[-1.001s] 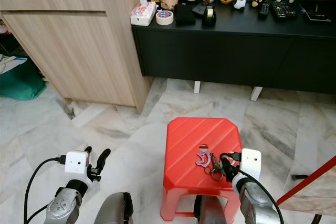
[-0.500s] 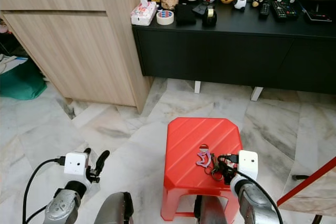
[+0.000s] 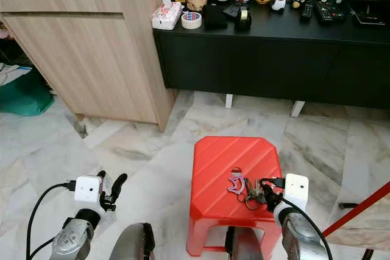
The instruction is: Hang keys on a hook
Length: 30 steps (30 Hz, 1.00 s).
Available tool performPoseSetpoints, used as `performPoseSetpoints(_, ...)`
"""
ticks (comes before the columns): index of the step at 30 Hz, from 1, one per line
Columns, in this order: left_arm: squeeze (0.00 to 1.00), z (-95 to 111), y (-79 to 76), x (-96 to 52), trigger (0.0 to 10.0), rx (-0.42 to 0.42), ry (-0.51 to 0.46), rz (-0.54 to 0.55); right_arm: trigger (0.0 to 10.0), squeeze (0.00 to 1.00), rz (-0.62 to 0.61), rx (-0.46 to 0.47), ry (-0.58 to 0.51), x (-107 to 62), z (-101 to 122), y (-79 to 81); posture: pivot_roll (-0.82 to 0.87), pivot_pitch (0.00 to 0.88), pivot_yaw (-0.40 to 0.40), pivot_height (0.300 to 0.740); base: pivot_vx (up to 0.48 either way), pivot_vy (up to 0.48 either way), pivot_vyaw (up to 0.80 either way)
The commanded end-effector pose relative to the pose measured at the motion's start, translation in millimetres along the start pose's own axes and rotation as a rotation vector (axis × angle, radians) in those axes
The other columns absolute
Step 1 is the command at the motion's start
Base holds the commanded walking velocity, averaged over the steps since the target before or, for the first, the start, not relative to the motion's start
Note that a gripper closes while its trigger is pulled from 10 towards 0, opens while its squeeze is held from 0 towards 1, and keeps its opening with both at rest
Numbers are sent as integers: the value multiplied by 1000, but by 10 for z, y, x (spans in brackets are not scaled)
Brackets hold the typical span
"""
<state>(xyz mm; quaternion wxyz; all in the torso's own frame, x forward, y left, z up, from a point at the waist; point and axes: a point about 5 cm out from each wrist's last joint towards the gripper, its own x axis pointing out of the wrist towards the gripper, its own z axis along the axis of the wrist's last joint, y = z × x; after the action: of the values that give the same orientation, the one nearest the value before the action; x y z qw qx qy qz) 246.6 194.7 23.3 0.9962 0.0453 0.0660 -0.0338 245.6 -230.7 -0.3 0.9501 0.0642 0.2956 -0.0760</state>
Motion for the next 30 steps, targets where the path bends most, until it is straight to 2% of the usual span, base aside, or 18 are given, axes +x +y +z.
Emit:
performPoseSetpoints(1,0,-35,10,-23,10000,16,12,-4,10000,0,7,0,15,-10,-38,20,38,91,48,599,0,0,0)
performPoseSetpoints(11,0,-39,13,-29,10000,17,13,-1,10000,0,-19,-1,40,12,-83,-10,39,92,48,599,0,0,0)
performPoseSetpoints(17,0,-41,13,-29,10000,18,13,-2,10000,0,-85,13,54,3,-139,-97,39,92,48,599,0,0,0)
performPoseSetpoints(27,0,-40,11,-34,10000,34,14,-13,10000,0,-29,24,81,23,-211,31,41,97,51,599,0,0,0)
performPoseSetpoints(28,0,-40,7,-35,10000,35,14,-14,4784,0,-18,26,80,28,-213,61,41,97,51,599,0,0,0)
performPoseSetpoints(29,0,-40,7,-35,10000,36,14,-15,4784,0,-15,27,79,29,-212,71,41,97,51,599,0,0,0)
performPoseSetpoints(30,0,-41,6,-36,10000,36,15,-15,0,0,-4,28,77,32,-207,95,41,97,51,599,0,0,0)
